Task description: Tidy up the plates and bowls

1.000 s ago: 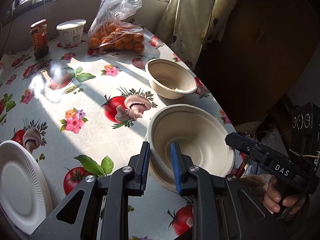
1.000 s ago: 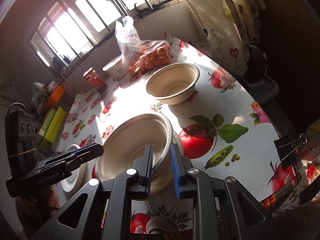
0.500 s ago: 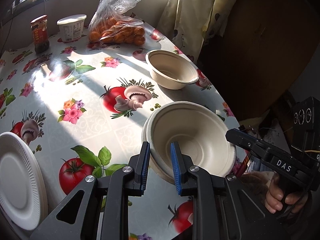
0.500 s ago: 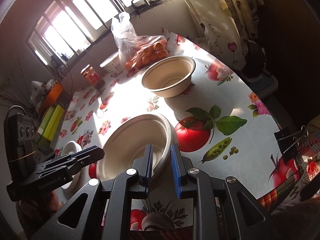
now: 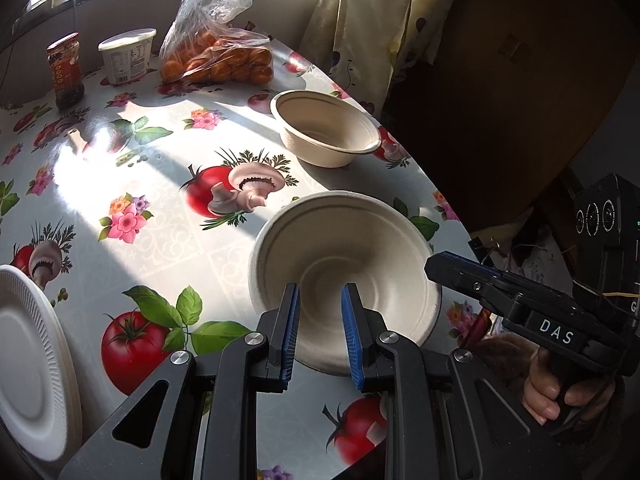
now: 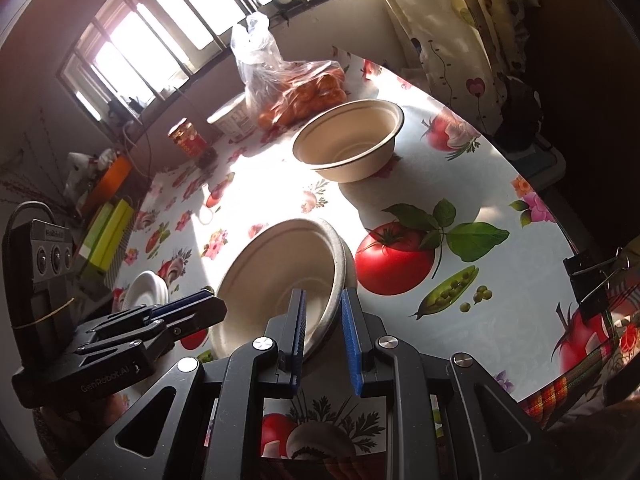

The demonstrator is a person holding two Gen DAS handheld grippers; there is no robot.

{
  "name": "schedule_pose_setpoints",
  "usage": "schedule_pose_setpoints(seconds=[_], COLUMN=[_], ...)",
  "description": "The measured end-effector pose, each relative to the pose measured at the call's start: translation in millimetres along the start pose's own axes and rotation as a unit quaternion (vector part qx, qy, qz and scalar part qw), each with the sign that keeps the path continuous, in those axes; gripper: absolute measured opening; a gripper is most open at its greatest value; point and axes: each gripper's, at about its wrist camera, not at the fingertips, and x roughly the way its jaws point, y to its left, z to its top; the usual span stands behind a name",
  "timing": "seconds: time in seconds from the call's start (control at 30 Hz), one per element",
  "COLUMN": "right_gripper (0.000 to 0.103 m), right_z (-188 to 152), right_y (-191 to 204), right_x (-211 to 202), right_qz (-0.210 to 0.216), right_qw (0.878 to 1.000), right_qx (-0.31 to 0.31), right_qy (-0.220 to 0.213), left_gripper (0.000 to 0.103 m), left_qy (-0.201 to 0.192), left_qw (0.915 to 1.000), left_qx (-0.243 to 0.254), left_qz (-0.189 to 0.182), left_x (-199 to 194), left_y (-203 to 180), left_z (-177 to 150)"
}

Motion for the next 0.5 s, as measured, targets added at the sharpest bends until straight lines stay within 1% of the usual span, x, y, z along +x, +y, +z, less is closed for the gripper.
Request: schedule_pose_setpoints(seconds=[0.23,0.37,0.5], right_gripper=[0.019,0.019,0.019], right_z=[-1.3,-1.4,-1.2], right_y=[-3.0,-5.0,-6.5], right_x=[2.1,3.2,3.9], right_qz=[-0.003,-0.005,-0.015], right_qw=[1.000,1.000,1.000], right_qx=[0.008,0.008,0.007], right_qy=[0.002,0.003,0.002], left_gripper=[0.022,0.022,0.022], left_qy=[0.002,-0.003,-0.008], left_qw=[1.0000,0.9999,0.9998], left_qx=[-0.009,-0.012,-0.015], left_qz=[0.001,0.002,0.006], left_x=[2.6,1.1,-1.1], left_y=[4.9,6.9,9.5], left_z=[-0.6,0.2,2.1])
